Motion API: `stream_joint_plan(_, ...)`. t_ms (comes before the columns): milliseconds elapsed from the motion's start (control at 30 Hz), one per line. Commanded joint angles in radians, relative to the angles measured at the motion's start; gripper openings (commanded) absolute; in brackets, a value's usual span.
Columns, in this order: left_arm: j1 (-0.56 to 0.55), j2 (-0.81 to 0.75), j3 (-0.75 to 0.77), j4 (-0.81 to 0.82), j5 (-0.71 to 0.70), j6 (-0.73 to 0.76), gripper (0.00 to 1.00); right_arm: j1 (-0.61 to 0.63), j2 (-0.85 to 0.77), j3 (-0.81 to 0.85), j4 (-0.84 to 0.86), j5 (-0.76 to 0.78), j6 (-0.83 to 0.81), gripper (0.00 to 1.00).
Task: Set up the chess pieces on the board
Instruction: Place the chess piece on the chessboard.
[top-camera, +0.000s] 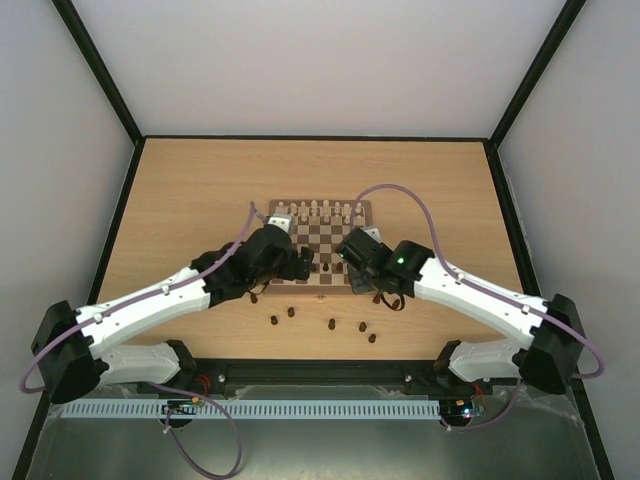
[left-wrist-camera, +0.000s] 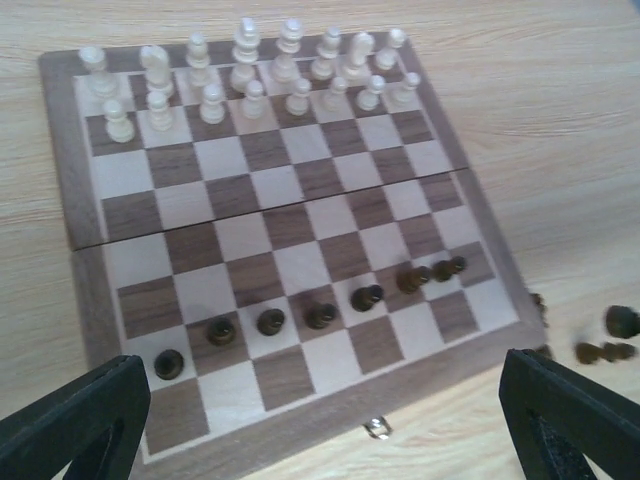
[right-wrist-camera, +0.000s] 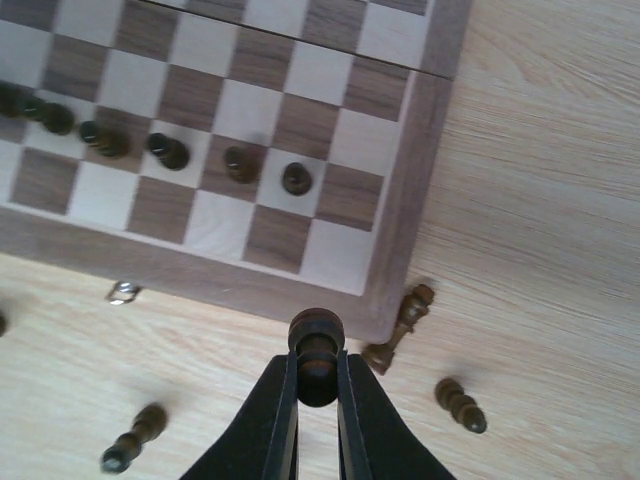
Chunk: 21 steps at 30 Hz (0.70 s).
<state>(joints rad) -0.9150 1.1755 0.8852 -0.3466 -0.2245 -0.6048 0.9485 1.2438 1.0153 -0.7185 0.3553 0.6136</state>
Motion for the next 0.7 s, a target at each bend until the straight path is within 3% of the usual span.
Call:
stream_joint_plan(0,0.010,0.037,0.004,0.020,-0.131,0.032,0.99,-0.052,0.067,0.043,-0.089,0.049,-0.021,0.04)
stream_joint_plan(667,0.010,-0.100,-0.159,0.182,-0.180,0.036,0.99,-0.188,0.357,0.142,-0.015,-0.117,-0.146,0.05)
